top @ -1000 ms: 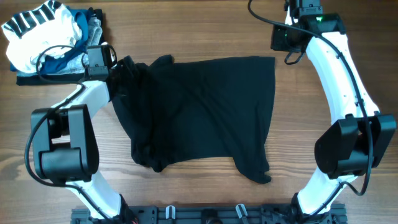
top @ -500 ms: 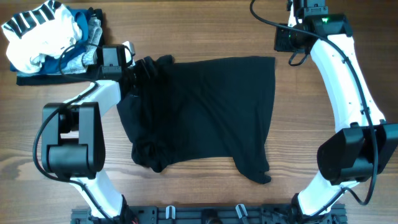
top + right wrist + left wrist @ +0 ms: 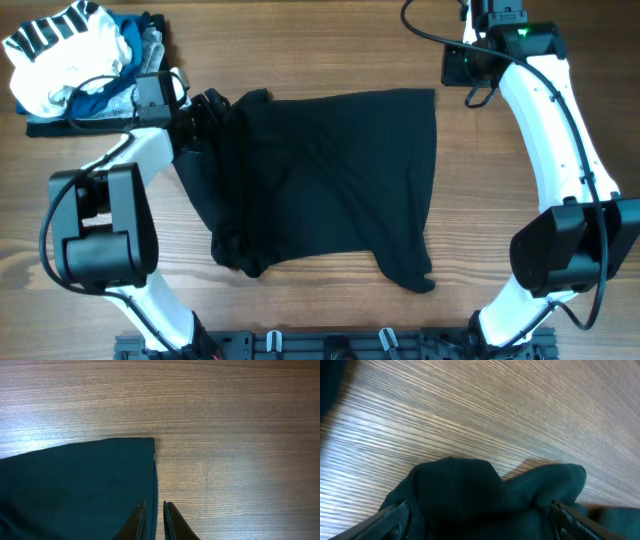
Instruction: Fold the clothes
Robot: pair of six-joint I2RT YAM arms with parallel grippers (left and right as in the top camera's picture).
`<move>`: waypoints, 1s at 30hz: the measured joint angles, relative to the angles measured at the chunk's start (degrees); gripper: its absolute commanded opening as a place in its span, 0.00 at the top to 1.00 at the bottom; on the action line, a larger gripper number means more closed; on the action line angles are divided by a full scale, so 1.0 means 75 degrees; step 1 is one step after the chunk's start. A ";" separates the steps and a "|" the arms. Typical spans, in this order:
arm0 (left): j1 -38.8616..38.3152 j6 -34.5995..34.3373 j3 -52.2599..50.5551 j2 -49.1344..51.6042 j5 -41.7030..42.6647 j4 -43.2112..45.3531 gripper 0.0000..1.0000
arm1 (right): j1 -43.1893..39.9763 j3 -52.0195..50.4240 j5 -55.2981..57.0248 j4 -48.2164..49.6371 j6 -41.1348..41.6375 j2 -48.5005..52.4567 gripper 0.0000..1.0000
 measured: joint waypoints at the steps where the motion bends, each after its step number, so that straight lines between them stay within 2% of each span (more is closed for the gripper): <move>1: -0.0073 0.0000 -0.0009 0.0000 -0.0020 0.0041 0.62 | 0.0000 0.0000 0.0000 -0.0006 -0.0003 0.0000 0.87; 3: -0.0172 -0.0012 -0.0026 -0.0012 -0.0064 0.0178 0.70 | 0.0000 0.0000 0.0000 -0.0032 -0.0023 0.0000 0.87; 4: -0.0184 0.0006 -0.0026 -0.0023 -0.0082 0.0204 0.79 | 0.0000 0.0000 0.0000 -0.0044 -0.0023 0.0000 0.87; 6: -0.0122 -0.0006 -0.0026 -0.0050 -0.0233 0.0242 0.27 | 0.0000 0.0000 0.0000 -0.0061 -0.0026 0.0000 0.87; 8: -0.0044 0.0020 -0.0026 -0.0085 -0.0396 0.0318 0.00 | 0.0000 0.0000 0.0000 -0.0131 -0.0026 0.0000 0.87; 9: 0.0006 0.0015 -0.0026 -0.0102 -0.0536 0.0256 0.00 | 0.0000 0.0000 0.0003 -0.0143 -0.0026 0.0000 0.87; 12: 0.0201 0.0020 -0.0026 -0.0117 -0.0839 0.0140 0.10 | 0.0000 0.0000 0.0003 -0.0146 -0.0026 0.0000 0.88; 14: 0.0341 0.0023 -0.0026 -0.0117 -0.0956 0.0134 0.07 | 0.0000 0.0000 0.0003 -0.0149 -0.0026 0.0000 0.88; 18: 0.0385 0.0026 -0.0026 -0.0117 -0.1011 0.0020 0.11 | 0.0000 0.0000 0.0000 -0.0172 -0.0026 0.0000 0.89; 20: 0.0382 0.0026 -0.0026 -0.0114 -0.0979 0.0026 0.21 | 0.0000 0.0000 0.0000 -0.0204 -0.0026 0.0000 0.89; 21: 0.0382 0.0041 -0.0026 -0.0099 -0.0915 0.0035 0.09 | 0.0000 0.0000 0.0000 -0.0233 -0.0026 0.0000 0.89; 22: 0.0367 0.0032 -0.0026 -0.0020 -0.0799 0.0108 0.04 | 0.0000 0.0000 0.0000 -0.0271 -0.0026 0.0000 0.89; 27: -0.0026 0.0058 0.0073 0.0230 -0.0431 0.0440 0.16 | 0.0000 0.0000 0.0000 -0.0347 -0.0026 0.0000 0.89; 28: -0.0163 0.0058 0.0073 0.0233 -0.0414 0.0440 0.30 | 0.0000 0.0000 0.0000 -0.0350 -0.0026 0.0000 0.89; 29: -0.0254 0.0064 0.0073 0.0236 -0.0393 0.0428 0.50 | 0.0000 0.0000 0.0000 -0.0353 -0.0026 0.0000 0.90; 30: -0.0341 0.0055 0.0073 0.0248 -0.0385 0.0417 0.84 | 0.0000 0.0000 0.0000 -0.0367 -0.0026 0.0000 0.91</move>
